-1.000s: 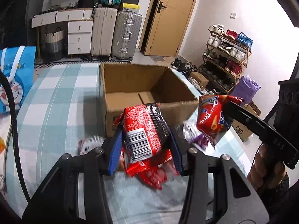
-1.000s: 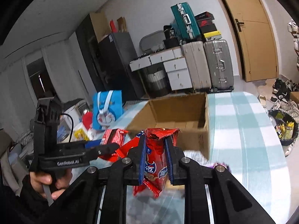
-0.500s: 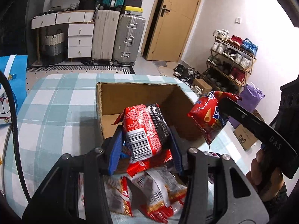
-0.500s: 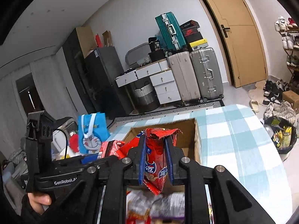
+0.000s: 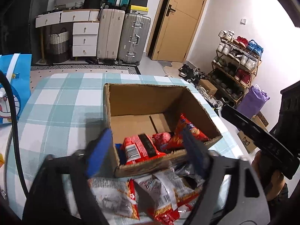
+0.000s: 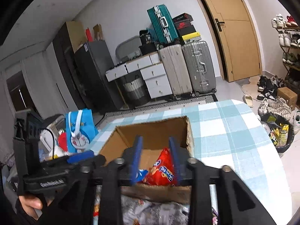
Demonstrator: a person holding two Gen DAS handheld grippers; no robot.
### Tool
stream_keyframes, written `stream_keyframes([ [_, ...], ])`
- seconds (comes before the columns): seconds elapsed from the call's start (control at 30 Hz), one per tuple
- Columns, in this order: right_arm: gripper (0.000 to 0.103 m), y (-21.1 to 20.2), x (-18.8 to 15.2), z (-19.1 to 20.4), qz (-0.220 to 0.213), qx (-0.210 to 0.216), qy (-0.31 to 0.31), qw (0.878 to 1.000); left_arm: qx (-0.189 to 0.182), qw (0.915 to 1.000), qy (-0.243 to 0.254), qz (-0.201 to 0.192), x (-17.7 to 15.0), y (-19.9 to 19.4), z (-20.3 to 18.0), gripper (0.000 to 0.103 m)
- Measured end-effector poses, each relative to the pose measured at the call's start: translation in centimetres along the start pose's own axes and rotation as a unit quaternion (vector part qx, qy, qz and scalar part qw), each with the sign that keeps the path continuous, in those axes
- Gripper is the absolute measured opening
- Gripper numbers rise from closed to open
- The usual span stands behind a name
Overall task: Organize snacks
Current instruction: 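Open both grippers to drop the packs into the box and withdraw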
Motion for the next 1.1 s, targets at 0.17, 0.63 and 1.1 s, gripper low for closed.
stream_keyframes([
  [0.17, 0.095, -1.8, -1.6, 0.0, 0.024, -0.001, -0.012, 1.000, 0.015, 0.9999, -0.004, 0.005, -1.6, -2.0, 0.5, 0.103],
  [0.63, 0.103, -7.2, -7.0, 0.5, 0.076, -0.023, -0.037, 0.996, 0.079, 0.9969, -0.008, 0.001, -6.8, -7.5, 2.2, 0.102],
  [1.1, 0.103, -10.5, -10.3, -2.3, 0.095, -0.050, 0.010, 0.994, 0.074, 0.9967, -0.025, 0.021, -10.9, -8.7, 2.9, 0.102],
])
Point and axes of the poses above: each gripper's, at about its wrist camera, not at the fingertips, and y roughly the way its jaws point, z to its left, x to its top, the point moved 7 cm from there along y, roughly the way its jaws point, and after that the axes turned 7 degrees about x, right-handed, at the moved point
